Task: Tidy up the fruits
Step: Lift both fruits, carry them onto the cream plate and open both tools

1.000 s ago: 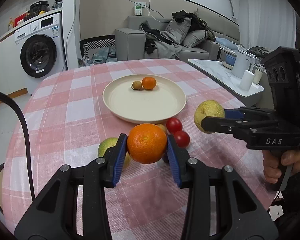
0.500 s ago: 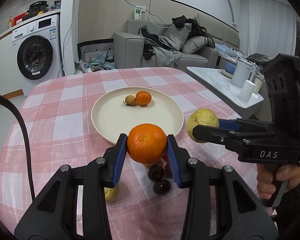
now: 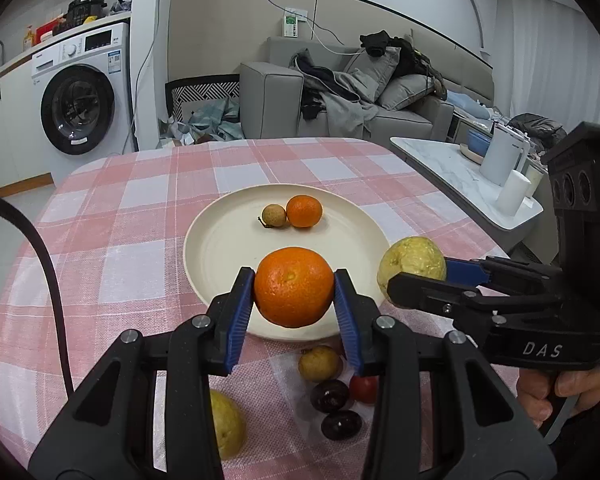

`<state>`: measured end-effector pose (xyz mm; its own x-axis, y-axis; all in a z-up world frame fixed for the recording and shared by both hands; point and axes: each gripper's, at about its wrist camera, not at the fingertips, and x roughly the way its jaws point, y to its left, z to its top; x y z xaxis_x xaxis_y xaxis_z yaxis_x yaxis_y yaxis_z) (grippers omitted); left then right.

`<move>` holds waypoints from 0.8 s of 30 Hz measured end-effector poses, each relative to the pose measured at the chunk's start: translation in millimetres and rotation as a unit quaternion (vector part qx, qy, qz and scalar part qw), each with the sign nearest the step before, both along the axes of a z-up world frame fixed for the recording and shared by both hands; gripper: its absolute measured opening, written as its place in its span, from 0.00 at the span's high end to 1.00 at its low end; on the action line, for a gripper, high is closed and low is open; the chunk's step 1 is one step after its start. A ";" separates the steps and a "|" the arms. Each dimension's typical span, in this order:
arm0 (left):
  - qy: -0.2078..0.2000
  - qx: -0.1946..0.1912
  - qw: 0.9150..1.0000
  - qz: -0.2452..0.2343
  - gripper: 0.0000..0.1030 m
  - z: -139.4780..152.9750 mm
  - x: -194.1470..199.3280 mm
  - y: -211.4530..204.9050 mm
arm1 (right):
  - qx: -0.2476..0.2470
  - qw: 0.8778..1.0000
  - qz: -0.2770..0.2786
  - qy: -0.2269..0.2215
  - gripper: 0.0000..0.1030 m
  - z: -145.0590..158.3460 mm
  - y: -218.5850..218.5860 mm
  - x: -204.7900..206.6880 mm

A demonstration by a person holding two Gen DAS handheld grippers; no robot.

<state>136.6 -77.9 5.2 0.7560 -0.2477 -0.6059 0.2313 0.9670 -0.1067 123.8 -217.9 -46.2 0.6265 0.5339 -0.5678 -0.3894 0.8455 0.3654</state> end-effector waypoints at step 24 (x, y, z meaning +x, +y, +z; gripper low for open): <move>0.037 0.021 0.999 0.024 0.64 -30.4 50.6 -12.5 | -0.026 0.998 -0.063 0.017 0.49 -10.5 -2.8 37.0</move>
